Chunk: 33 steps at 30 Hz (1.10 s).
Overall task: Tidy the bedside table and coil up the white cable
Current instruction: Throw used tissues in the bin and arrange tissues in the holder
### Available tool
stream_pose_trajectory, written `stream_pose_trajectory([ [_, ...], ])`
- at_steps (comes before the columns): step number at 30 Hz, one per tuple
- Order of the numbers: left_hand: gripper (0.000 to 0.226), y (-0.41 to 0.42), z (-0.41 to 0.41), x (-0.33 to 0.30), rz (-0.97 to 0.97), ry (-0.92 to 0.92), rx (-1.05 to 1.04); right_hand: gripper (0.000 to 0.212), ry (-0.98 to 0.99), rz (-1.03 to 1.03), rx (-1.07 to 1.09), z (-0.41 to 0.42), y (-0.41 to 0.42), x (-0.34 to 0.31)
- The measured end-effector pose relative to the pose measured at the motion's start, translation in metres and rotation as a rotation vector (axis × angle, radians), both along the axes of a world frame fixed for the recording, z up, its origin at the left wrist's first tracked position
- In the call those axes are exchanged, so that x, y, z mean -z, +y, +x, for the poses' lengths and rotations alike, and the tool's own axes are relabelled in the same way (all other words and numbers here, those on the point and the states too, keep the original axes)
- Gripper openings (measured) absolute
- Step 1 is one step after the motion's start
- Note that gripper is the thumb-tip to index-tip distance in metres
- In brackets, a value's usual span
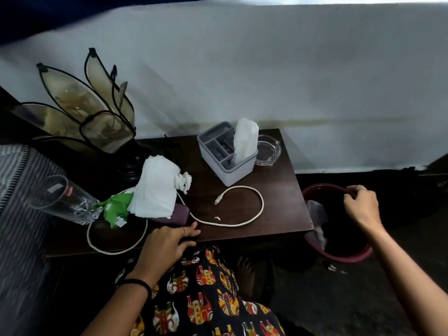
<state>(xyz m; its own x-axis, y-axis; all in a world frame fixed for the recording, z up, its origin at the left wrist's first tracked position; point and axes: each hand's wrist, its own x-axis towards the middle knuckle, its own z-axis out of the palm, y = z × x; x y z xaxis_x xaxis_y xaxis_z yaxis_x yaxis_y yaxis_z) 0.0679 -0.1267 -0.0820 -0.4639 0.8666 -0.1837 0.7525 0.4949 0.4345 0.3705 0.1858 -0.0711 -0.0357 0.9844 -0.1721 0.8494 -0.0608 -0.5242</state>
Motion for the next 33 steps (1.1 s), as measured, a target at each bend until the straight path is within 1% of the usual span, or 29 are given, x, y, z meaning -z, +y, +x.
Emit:
stream_pose_trajectory([
  [2,0.037,-0.001,-0.001,0.000,-0.002,-0.008,-0.004,0.031,0.072,0.118,-0.087,-0.019,-0.014,-0.014],
  [4,0.037,-0.001,-0.002,0.000,-0.009,-0.007,0.002,0.027,0.185,0.287,-0.206,-0.044,-0.036,-0.032],
  [6,0.037,-0.002,-0.003,0.001,-0.005,-0.001,0.004,0.025,0.300,0.443,-0.390,-0.075,-0.064,-0.051],
  [8,0.036,-0.003,-0.002,0.002,0.003,0.006,0.005,0.023,0.390,0.510,-0.637,-0.108,-0.093,-0.064],
  [10,0.035,-0.003,-0.002,0.003,0.008,0.018,0.011,0.021,0.433,0.464,-0.877,-0.142,-0.114,-0.071],
  [11,0.036,-0.003,-0.002,0.003,0.007,0.028,0.016,0.021,0.419,0.409,-0.980,-0.160,-0.122,-0.071],
  [13,0.037,-0.004,-0.001,0.003,0.004,0.035,0.020,0.029,0.290,0.278,-1.141,-0.196,-0.132,-0.066],
  [15,0.038,-0.004,-0.002,0.003,0.002,0.031,0.019,0.044,0.105,0.164,-1.248,-0.226,-0.136,-0.053],
  [17,0.038,-0.004,-0.002,0.002,-0.009,0.030,0.021,0.060,-0.062,0.084,-1.294,-0.251,-0.138,-0.040],
  [18,0.038,-0.005,-0.002,0.003,-0.016,0.035,0.024,0.064,-0.130,0.057,-1.298,-0.260,-0.138,-0.035],
  [21,0.040,-0.005,-0.003,0.006,-0.030,0.051,0.032,0.062,-0.220,0.042,-1.290,-0.279,-0.140,-0.022],
  [24,0.041,-0.005,-0.004,0.009,-0.029,0.057,0.029,0.053,-0.236,0.039,-1.253,-0.288,-0.141,-0.015],
  [28,0.039,-0.005,-0.004,0.008,0.003,0.057,0.027,0.027,-0.249,0.152,-1.220,-0.291,-0.148,-0.014],
  [33,0.039,-0.004,-0.004,0.008,-0.041,0.049,0.033,0.033,-0.203,0.168,-1.121,-0.280,-0.154,-0.010],
])
